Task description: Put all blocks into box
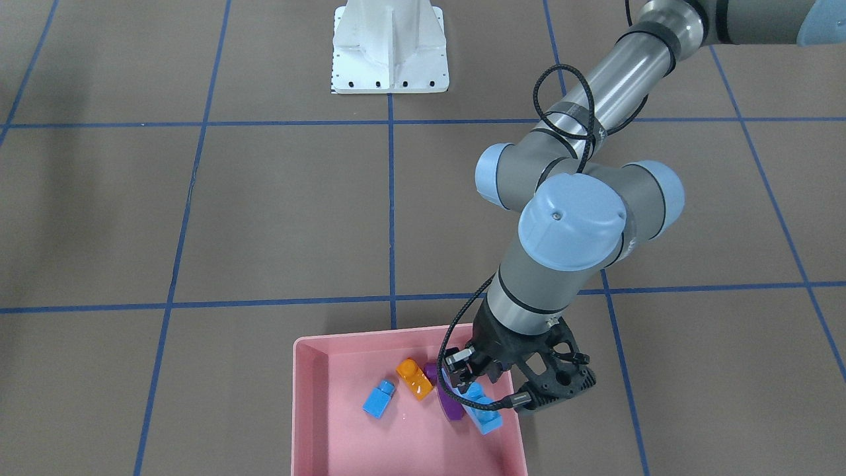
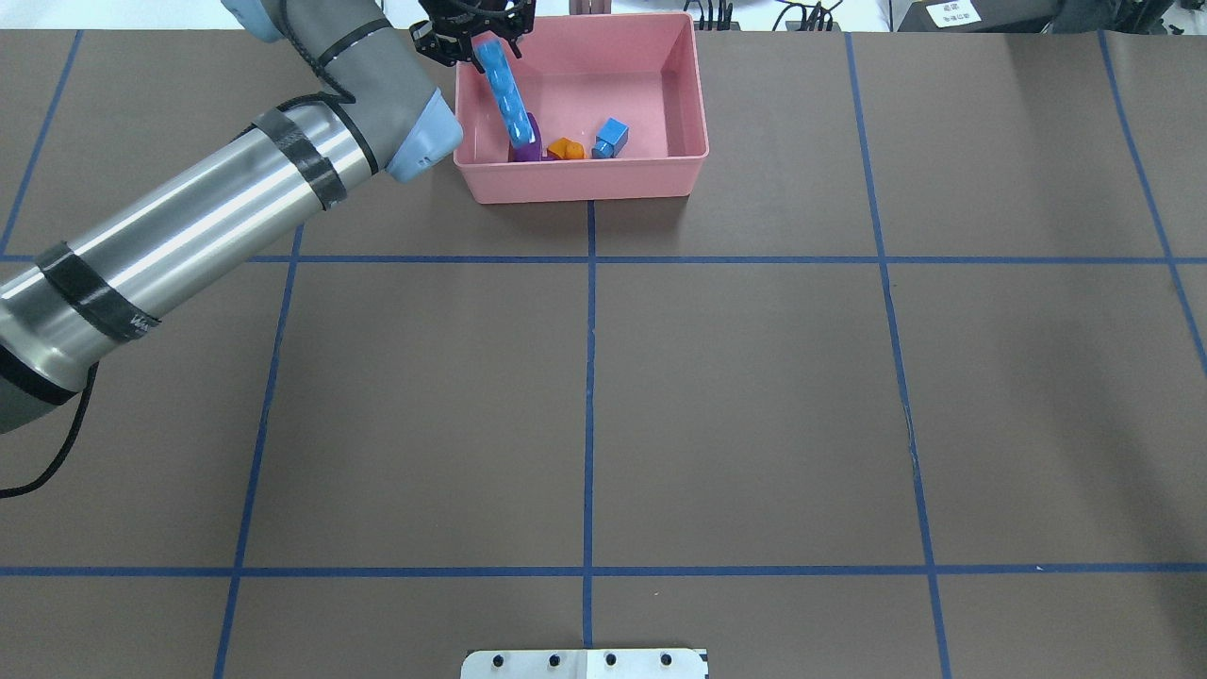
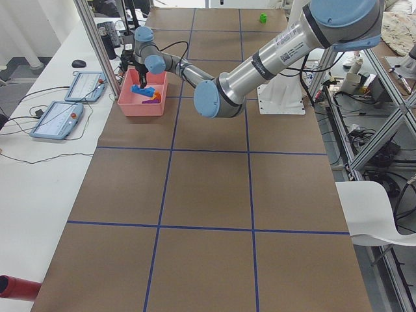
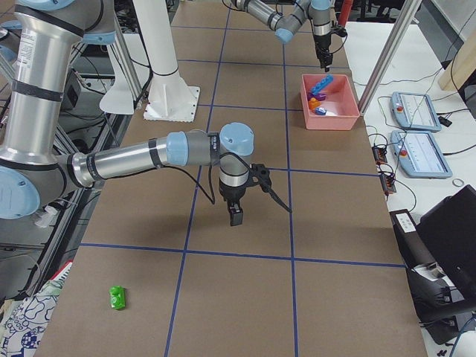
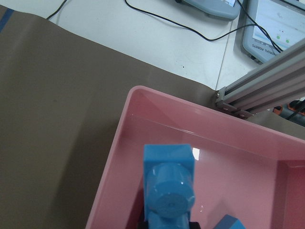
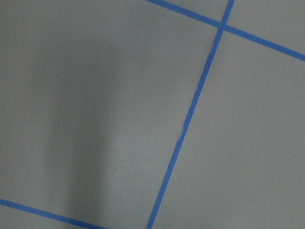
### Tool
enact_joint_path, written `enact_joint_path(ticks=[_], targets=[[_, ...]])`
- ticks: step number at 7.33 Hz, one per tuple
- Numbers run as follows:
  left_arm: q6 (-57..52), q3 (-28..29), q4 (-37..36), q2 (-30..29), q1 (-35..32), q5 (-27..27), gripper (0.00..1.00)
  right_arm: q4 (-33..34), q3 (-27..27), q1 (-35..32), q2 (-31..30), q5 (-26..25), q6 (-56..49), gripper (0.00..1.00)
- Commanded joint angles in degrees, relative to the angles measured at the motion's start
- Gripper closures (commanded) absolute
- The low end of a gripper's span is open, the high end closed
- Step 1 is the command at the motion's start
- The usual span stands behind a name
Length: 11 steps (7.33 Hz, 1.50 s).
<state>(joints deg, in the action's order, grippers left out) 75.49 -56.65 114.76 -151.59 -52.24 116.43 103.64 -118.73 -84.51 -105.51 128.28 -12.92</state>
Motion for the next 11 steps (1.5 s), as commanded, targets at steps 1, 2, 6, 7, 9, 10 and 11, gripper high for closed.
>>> enact_joint_path(ticks=[1, 2, 6, 7, 9, 10, 11], targets=[[-5.74, -5.37, -5.30, 0.77, -0.66, 5.44, 0.00, -0.02, 2.78, -1.80, -1.54, 0.04, -0.70, 0.00], [-10.92, -12.10, -11.69, 3.82, -1.28, 7.22, 0.00, -0.10, 2.80, -2.93, -2.85, 0.04, -0.70, 0.00], [-44.65, -39.72, -18.88, 35.23, -12.77, 20.75, 0.00, -22.04, 9.47, -5.40, -14.09, 3.64, 2.18, 0.00], [-55.77, -41.42, -18.88, 43.14, -16.46, 20.86, 0.00, -25.64, 9.48, -5.40, -16.02, 3.56, 4.55, 0.00], [-75.84, -38.03, -21.40, 49.27, -23.40, 20.86, 0.00, -30.06, 9.48, -5.40, -20.15, 3.56, 5.80, 0.00], [-86.97, -34.44, -23.43, 50.24, -27.44, 20.86, 0.00, -30.60, 9.65, -5.40, -21.91, 3.38, 6.33, 0.00], [-98.66, -31.53, -23.71, 53.04, -31.74, 20.94, 0.00, -35.30, 10.52, -5.40, -24.63, 3.38, 6.42, 0.00]])
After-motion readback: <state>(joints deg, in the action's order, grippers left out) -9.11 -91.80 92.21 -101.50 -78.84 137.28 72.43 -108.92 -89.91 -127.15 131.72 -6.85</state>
